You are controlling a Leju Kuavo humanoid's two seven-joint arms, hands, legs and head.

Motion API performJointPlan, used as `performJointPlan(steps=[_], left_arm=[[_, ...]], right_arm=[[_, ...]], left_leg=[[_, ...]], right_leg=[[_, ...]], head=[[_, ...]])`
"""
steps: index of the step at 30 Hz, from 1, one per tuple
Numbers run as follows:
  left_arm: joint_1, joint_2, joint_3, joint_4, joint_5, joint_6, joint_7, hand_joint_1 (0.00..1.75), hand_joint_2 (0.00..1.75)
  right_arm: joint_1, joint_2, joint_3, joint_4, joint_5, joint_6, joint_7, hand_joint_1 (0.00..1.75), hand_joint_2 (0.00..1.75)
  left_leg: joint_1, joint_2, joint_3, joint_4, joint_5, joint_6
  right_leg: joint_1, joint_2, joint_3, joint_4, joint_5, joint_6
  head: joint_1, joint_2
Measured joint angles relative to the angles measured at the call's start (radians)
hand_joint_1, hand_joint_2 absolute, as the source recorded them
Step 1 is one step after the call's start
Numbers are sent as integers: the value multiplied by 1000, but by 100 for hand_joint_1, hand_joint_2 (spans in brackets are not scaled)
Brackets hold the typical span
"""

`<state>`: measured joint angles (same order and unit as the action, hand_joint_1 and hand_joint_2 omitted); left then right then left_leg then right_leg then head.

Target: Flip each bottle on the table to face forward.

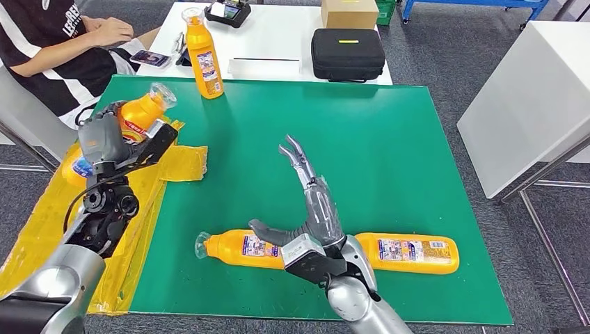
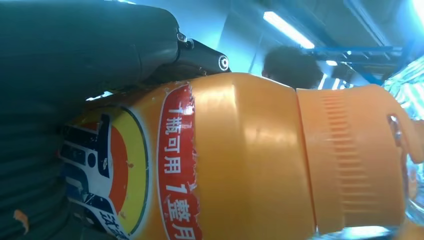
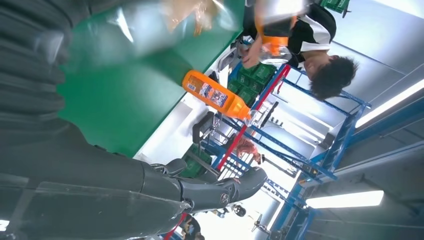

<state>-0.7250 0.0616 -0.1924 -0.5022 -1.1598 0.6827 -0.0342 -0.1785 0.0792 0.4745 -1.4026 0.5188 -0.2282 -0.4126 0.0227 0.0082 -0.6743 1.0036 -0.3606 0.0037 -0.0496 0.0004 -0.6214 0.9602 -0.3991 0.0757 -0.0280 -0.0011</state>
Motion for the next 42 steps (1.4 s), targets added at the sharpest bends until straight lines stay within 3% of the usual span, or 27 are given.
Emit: performJointPlan(steps=[3,7,15,16,19,20,22,26,37,39,41,42], left_arm=[[-4,21,-33,42,-167,-13,110,175,175],[-2,53,-70,94,-283,-63,168,175,175],[48,105,-123,160,-379,-97,84,173,175],[54,107,-129,166,-389,-108,84,145,175],[68,111,-147,181,-402,-138,89,16,175],[71,111,-151,185,-402,-146,91,0,175],[74,112,-157,191,-400,-165,98,0,175],[80,112,-157,203,-388,-196,114,0,175],[81,111,-45,210,-273,-210,132,0,175],[81,111,-32,210,-271,-209,130,0,87],[81,109,-19,209,-261,-200,120,0,0],[80,107,-11,208,-252,-188,109,0,0]], right_arm=[[9,-2,-10,-14,12,17,1,0,175],[17,-9,-21,-24,31,45,2,0,175],[33,-58,-28,-26,199,62,59,0,175],[36,-66,-29,-26,227,52,65,0,175],[41,-84,-35,-26,286,29,81,0,175],[42,-88,-36,-26,304,27,89,0,175],[44,-96,-39,-26,347,27,112,0,175],[46,-116,-43,-26,433,50,149,0,0],[25,-165,-39,-2,520,112,158,0,0],[24,-170,-38,3,520,112,157,0,0],[23,-173,-37,8,523,113,157,0,87],[23,-175,-36,9,526,115,157,0,131]], left_leg=[[0,0,0,0,0,0],[1,0,0,0,0,0],[0,0,0,0,0,0],[0,0,0,0,0,0],[0,0,0,0,0,0],[0,0,0,0,0,0],[0,0,0,0,0,0],[0,0,0,0,0,0],[0,0,0,0,0,0],[0,0,0,0,0,0],[0,0,0,0,0,0],[0,0,0,0,0,0]], right_leg=[[0,0,0,0,0,0],[1,0,0,0,0,0],[0,0,0,0,-1,0],[0,0,0,0,-1,0],[0,0,-1,0,0,0],[0,0,-1,0,0,0],[0,0,-1,0,0,0],[0,0,0,0,0,0],[0,0,0,0,0,0],[0,0,0,0,0,0],[0,0,-1,0,0,0],[0,0,-1,0,0,0]], head=[[0,0],[0,0],[0,0],[0,0],[0,0],[0,0],[0,0],[0,0],[0,0],[0,0],[0,0],[0,0]])
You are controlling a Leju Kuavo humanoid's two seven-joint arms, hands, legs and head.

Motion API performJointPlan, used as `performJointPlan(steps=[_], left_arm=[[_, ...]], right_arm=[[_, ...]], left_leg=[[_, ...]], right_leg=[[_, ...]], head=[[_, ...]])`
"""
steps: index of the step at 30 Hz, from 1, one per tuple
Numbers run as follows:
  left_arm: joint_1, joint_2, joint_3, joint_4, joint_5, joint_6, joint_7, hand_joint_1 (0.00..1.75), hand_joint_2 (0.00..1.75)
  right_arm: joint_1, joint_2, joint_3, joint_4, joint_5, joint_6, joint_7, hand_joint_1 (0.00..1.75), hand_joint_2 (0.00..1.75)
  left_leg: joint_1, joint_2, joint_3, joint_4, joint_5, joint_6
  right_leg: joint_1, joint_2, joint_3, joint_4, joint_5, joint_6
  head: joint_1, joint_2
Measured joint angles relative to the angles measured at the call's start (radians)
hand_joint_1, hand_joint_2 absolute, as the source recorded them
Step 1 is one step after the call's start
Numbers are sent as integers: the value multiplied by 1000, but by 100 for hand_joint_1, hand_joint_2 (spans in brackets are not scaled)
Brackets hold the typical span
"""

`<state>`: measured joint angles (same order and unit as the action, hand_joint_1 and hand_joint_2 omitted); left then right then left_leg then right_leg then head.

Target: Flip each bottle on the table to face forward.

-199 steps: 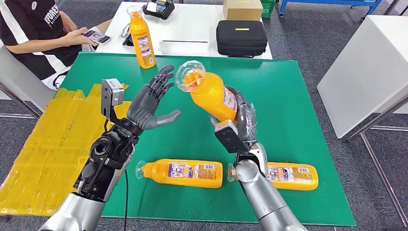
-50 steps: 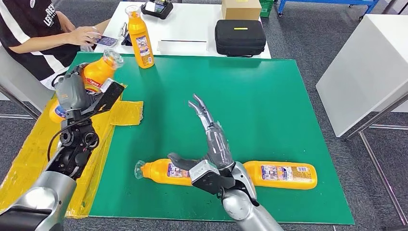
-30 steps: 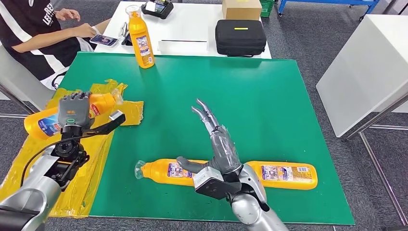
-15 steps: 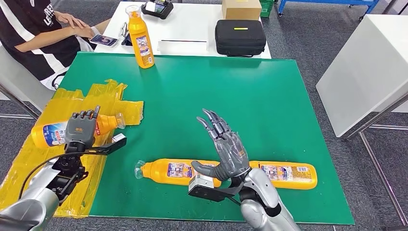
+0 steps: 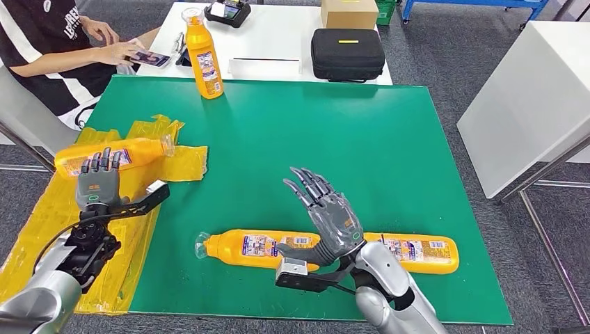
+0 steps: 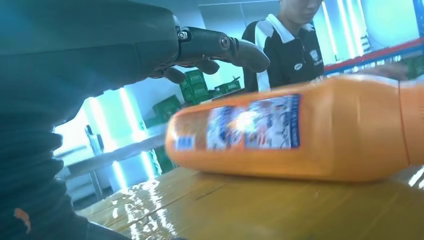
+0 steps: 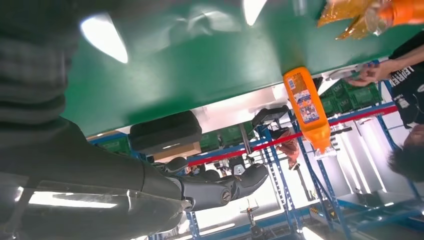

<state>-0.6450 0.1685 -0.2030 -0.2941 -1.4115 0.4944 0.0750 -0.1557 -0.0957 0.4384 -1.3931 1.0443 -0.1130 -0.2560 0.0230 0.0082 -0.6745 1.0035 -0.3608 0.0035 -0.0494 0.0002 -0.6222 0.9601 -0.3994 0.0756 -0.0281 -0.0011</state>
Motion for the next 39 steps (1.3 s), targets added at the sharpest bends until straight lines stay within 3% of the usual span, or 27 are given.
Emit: performJointPlan(steps=[1,5,9,13,16,20,22,24,26,39], left_arm=[[-2,-4,11,-2,12,15,-15,0,0],[-30,-34,72,-21,83,35,-107,0,0],[-77,-84,165,-59,276,-84,-318,0,0],[-113,-128,271,-113,487,-249,-517,0,0],[-129,-150,304,-158,570,-321,-573,0,0],[-135,-170,311,-209,613,-348,-588,0,0],[-135,-177,311,-225,619,-348,-588,0,87],[-135,-181,311,-237,626,-348,-588,0,175],[-135,-187,310,-244,641,-355,-587,0,175],[-125,-245,221,-364,872,-508,-614,0,175]], right_arm=[[0,-1,1,2,3,2,0,0,175],[-1,-4,3,12,17,11,3,0,175],[6,-8,9,22,62,14,29,0,175],[23,-16,16,25,113,22,39,0,0],[29,-27,32,31,151,48,36,0,0],[41,-37,55,42,175,66,31,0,0],[45,-40,61,47,177,68,31,0,0],[45,-43,65,51,182,72,31,0,87],[45,-45,70,55,189,83,31,0,175],[34,-41,100,196,194,161,58,0,175]], left_leg=[[0,0,0,0,0,0],[0,-1,0,0,0,0],[0,-1,0,0,0,0],[0,0,0,0,0,0],[0,0,0,0,0,0],[0,0,0,0,0,0],[0,0,0,0,0,0],[0,0,0,0,0,0],[0,0,0,0,0,0],[-1,-1,0,0,0,0]], right_leg=[[0,0,0,0,0,0],[0,-1,0,0,0,0],[0,0,0,0,1,0],[0,0,0,0,1,0],[0,0,0,0,1,0],[0,0,0,0,1,0],[0,0,0,0,0,0],[0,0,0,0,0,0],[0,0,0,0,0,0],[0,0,1,0,1,0]], head=[[0,0],[0,0],[0,0],[0,0],[0,0],[0,0],[0,0],[0,0],[0,0],[0,0]])
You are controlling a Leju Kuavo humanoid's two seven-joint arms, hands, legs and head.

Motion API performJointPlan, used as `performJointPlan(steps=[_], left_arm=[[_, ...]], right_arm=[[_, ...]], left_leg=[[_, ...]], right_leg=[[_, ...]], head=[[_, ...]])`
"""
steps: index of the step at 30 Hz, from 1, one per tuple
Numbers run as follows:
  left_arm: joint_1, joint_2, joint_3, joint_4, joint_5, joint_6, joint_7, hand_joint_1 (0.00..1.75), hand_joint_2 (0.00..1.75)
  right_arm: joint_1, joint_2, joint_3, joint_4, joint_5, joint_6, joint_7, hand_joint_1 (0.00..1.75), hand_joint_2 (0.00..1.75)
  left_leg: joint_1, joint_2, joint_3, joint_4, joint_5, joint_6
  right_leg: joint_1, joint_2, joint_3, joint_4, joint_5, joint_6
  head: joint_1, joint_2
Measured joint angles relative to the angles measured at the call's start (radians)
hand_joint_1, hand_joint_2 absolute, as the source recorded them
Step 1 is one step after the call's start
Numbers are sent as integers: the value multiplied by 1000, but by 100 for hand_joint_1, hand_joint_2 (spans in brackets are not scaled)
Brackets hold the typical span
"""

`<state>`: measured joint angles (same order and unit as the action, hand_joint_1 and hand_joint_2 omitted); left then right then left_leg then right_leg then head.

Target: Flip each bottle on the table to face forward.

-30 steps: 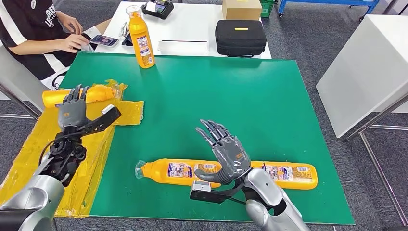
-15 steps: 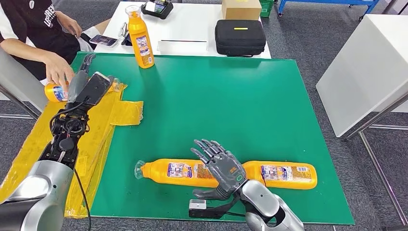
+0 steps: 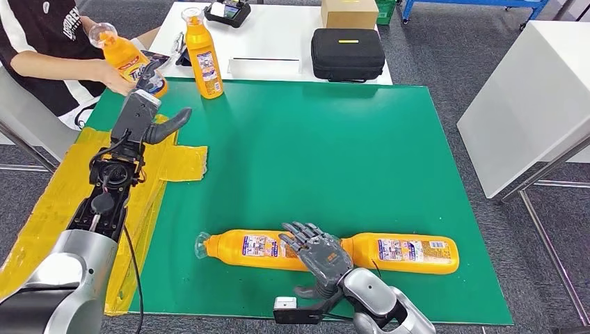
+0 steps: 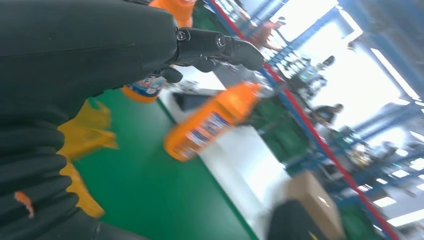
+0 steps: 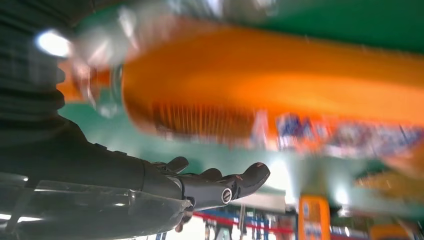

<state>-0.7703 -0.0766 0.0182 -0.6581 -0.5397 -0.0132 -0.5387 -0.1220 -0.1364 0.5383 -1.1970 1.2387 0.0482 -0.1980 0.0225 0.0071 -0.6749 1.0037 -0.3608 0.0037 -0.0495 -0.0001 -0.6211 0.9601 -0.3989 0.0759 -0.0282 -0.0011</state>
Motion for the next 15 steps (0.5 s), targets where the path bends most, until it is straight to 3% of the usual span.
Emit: performJointPlan(steps=[6,11,12,15], left_arm=[[41,-22,-87,-131,102,-78,7,0,175],[97,-24,-152,-251,258,-230,-11,0,175],[110,-24,-167,-281,273,-242,-10,0,175],[142,-24,-213,-365,287,-245,5,0,175]], right_arm=[[-54,22,2,145,-46,-15,-13,0,175],[-99,49,-10,253,-44,-44,29,2,175],[-110,57,-16,280,-43,-55,36,36,175],[-152,89,-30,376,-30,-98,58,164,175]], left_leg=[[0,0,1,0,0,0],[0,2,5,0,-1,-1],[0,2,7,0,-2,-1],[0,3,11,-1,-3,-2]], right_leg=[[0,0,0,0,0,0],[0,1,3,0,0,0],[0,1,4,0,-1,-1],[0,2,5,-1,-3,-2]], head=[[0,0],[0,0],[0,0],[0,0]])
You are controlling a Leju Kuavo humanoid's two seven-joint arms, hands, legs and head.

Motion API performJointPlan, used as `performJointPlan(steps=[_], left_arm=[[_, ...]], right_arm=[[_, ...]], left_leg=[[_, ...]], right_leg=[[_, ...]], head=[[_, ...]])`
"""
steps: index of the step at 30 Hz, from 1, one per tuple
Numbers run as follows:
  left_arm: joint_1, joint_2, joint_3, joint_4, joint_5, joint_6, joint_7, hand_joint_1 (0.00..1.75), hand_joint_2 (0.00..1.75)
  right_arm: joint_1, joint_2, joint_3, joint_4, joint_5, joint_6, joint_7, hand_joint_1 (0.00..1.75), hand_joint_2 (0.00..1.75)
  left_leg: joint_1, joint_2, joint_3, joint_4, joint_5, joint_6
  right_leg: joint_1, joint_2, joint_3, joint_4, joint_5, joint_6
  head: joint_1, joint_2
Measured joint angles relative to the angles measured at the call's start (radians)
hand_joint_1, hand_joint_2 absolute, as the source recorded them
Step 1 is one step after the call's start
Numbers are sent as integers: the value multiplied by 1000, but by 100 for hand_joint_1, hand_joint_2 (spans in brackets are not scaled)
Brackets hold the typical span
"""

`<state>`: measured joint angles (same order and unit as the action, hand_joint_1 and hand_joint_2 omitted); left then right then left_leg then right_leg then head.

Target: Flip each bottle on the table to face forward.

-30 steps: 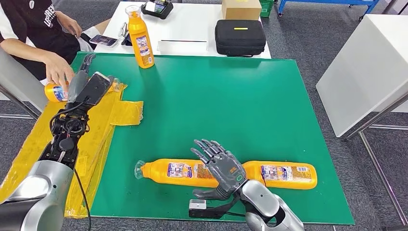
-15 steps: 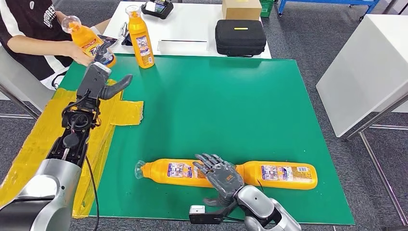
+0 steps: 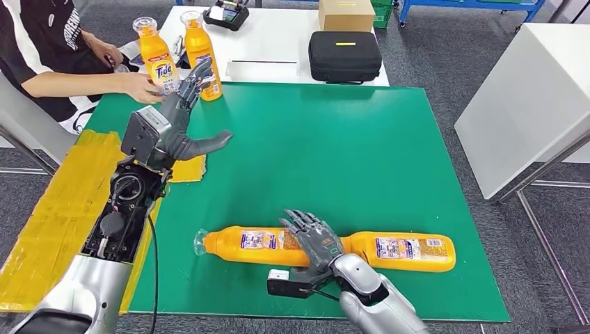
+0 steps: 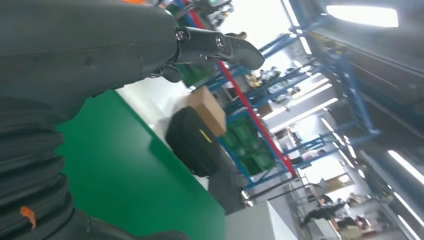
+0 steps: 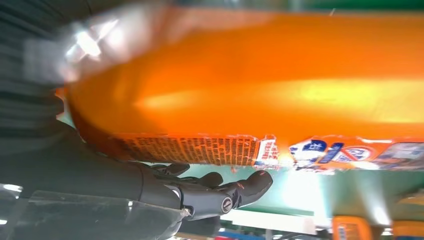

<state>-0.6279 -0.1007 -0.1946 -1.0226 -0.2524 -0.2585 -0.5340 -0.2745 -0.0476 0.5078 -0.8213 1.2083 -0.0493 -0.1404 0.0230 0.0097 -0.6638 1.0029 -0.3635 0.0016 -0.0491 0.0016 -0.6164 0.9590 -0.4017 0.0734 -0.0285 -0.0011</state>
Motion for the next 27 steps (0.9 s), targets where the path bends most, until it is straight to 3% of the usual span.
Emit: performJointPlan(steps=[1,5,10,19,27], left_arm=[[9,0,-14,-25,1,5,6,0,175],[34,0,-51,-93,1,25,22,0,175],[51,2,-68,-130,1,30,26,0,175],[58,4,-72,-145,1,33,26,0,175],[95,8,-72,-168,2,51,21,0,175]], right_arm=[[-17,12,-4,36,10,-19,11,175,175],[-74,53,-25,160,38,-82,35,175,175],[-110,80,-40,234,45,-93,36,175,175],[-128,99,-55,274,45,-130,38,175,175],[-113,117,-137,254,-17,-305,17,175,175]], left_leg=[[0,0,2,0,-1,0],[0,0,7,-1,-4,2],[0,0,10,0,-1,-1],[0,0,11,0,1,1],[0,-3,3,0,4,3]], right_leg=[[0,0,-1,0,-1,0],[0,0,0,-1,-2,-1],[0,0,3,-1,-1,-1],[0,0,9,0,0,-2],[0,-2,10,0,3,1]], head=[[0,0],[0,0],[0,0],[0,0],[0,0]])
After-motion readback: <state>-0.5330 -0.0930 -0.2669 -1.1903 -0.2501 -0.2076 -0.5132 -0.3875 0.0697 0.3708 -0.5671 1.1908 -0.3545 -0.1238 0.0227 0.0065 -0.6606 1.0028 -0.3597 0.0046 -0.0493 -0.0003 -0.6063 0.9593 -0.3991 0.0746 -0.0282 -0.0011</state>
